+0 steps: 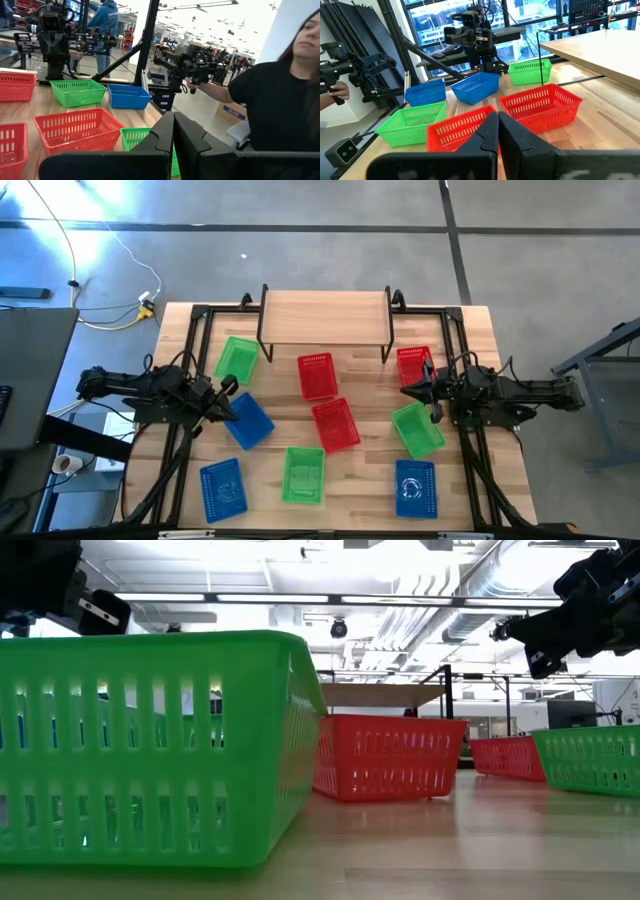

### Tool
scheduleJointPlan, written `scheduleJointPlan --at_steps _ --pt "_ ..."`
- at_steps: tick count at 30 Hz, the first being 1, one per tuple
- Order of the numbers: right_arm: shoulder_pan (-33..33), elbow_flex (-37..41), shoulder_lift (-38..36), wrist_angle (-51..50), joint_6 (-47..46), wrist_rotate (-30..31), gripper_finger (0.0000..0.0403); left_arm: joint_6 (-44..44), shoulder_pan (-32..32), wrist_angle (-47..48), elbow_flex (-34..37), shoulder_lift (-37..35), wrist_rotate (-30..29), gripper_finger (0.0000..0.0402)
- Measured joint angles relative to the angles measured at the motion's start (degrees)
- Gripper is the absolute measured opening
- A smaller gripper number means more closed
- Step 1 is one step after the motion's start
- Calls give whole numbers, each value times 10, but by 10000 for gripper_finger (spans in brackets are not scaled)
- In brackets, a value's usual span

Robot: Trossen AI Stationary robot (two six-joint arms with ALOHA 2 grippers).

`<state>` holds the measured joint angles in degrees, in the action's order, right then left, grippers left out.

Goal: Stack baskets on shelf by color

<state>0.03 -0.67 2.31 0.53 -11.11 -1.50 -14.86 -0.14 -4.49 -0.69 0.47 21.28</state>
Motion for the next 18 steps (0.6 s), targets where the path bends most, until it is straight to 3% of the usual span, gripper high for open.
scheduleJointPlan --at_steps 10,18 --pt "0 0 -1 9 10 55 0 0 0 0 0 0 0 1" --pt "0 0 -1 30 6 56 0 0 0 0 0 0 0 1"
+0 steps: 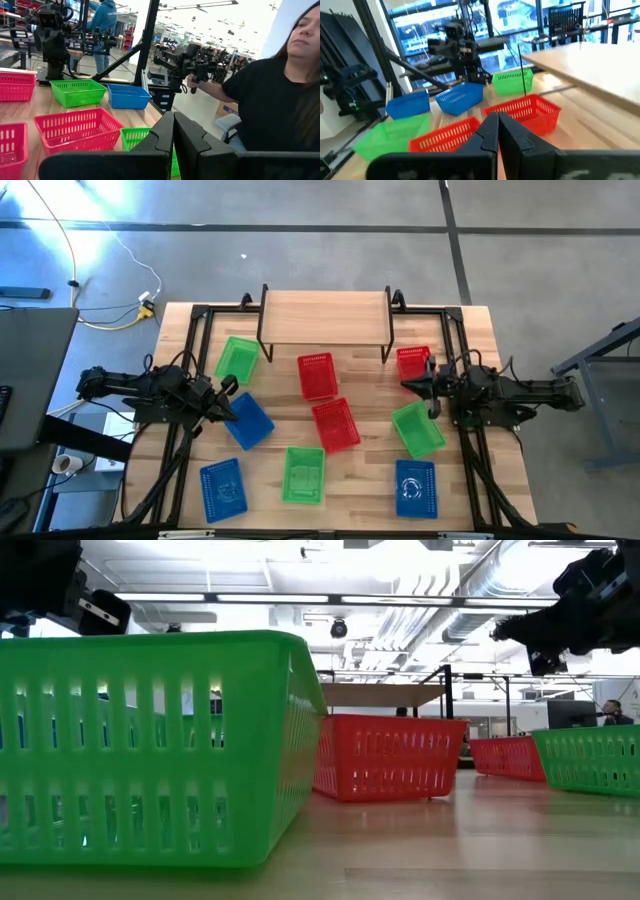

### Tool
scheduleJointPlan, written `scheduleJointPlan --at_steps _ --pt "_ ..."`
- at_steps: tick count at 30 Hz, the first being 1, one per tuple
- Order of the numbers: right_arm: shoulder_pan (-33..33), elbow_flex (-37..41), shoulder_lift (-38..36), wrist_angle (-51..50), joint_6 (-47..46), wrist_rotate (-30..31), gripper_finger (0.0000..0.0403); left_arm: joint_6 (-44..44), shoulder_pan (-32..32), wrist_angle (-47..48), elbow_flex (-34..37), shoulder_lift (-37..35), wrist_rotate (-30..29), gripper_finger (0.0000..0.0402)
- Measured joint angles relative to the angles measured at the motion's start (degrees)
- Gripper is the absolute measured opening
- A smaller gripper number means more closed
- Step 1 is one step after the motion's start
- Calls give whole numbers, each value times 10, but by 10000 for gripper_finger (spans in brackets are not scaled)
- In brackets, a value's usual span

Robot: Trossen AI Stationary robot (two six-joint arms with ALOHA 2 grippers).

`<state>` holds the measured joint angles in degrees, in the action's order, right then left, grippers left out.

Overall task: Stack baskets on shelf by color
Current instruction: Stack the top right red basket on the top of the bottom red basket

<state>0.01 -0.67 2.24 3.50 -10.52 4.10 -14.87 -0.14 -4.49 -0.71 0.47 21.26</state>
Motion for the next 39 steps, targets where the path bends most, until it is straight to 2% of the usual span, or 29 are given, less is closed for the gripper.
scheduleJointPlan --at_steps 6,9,14,24,39 --pt "0 0 0 60 0 4 0 0 0 0 0 0 0 1" --pt "0 0 0 74 -1 33 0 0 0 0 0 0 0 1" --pt "0 -54 8 13 -28 94 0 0 0 0 0 0 0 1" --pt "0 -288 121 -279 -143 220 0 0 0 0 0 0 0 1" --pt "-3 -584 385 -656 -379 260 0 9 0 0 0 0 0 1"
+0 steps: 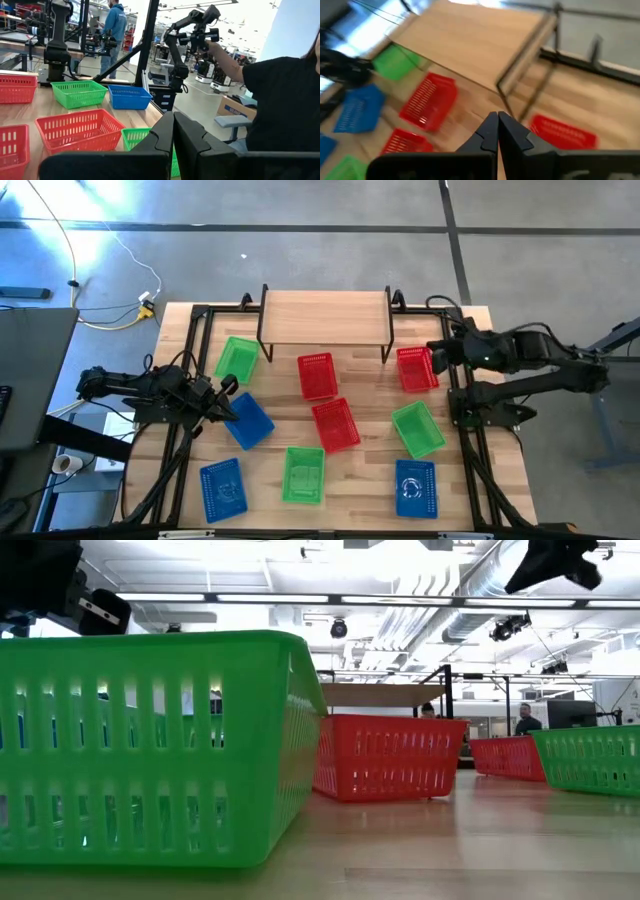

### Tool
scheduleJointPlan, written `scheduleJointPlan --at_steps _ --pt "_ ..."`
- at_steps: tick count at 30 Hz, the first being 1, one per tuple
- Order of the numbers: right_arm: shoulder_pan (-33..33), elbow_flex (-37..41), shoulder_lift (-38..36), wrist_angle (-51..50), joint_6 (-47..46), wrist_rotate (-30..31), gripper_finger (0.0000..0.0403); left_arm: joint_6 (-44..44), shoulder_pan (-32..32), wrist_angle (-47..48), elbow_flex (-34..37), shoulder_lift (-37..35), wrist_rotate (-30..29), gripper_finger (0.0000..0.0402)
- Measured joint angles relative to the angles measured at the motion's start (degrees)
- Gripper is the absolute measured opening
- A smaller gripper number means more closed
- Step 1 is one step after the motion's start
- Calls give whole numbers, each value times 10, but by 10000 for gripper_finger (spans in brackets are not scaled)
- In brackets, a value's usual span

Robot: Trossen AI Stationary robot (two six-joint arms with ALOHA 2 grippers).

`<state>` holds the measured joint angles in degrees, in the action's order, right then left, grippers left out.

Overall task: Stack baskets on shelf by color
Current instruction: Stack the top right red basket on the top of the bottom red basket

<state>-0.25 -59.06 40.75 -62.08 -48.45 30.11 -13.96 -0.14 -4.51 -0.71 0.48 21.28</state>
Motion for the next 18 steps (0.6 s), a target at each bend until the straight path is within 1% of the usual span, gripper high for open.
scheduleJointPlan --at_steps 4,6,9,13,18 --pt "-30 -45 53 -117 -72 -15 0 0 0 0 0 0 0 1" --pt "-51 -53 74 -153 -97 -32 0 0 0 0 0 0 0 1" --pt "-87 -53 105 -186 -109 -67 0 0 0 0 0 0 0 1" --pt "-146 -53 143 -208 -92 -98 0 1 0 0 0 0 0 1" --pt "-243 -53 172 -208 -16 -146 0 2 0 0 0 0 0 1"
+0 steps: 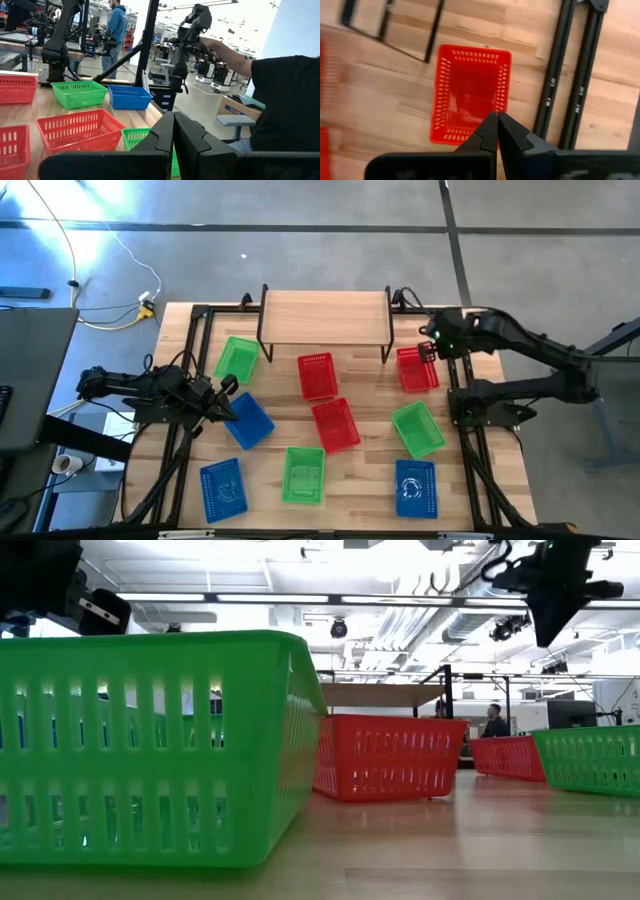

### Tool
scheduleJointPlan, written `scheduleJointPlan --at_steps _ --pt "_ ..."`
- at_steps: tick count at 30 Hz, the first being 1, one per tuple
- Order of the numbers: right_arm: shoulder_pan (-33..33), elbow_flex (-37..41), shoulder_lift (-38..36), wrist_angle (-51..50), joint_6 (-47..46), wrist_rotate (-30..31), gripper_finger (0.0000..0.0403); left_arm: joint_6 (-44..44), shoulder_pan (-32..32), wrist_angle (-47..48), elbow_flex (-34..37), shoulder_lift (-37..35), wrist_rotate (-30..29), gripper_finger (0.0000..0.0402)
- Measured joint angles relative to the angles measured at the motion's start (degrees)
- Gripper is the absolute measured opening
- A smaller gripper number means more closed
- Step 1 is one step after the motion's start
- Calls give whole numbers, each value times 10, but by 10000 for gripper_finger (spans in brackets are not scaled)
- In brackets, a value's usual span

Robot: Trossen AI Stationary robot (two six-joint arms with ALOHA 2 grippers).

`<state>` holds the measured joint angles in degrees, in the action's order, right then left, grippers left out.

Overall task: Stack baskets on shelf by color
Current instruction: Stack the top right red basket on the top of the bottom red basket

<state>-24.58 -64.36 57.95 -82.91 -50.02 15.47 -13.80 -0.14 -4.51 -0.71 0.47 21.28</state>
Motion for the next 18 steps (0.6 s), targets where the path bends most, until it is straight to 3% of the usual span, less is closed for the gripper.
scheduleJointPlan --at_steps 10,18 --pt "-181 0 37 40 155 -127 0 -1 0 0 0 0 0 1" --pt "-261 0 109 41 204 -149 0 -10 0 0 0 0 0 1"
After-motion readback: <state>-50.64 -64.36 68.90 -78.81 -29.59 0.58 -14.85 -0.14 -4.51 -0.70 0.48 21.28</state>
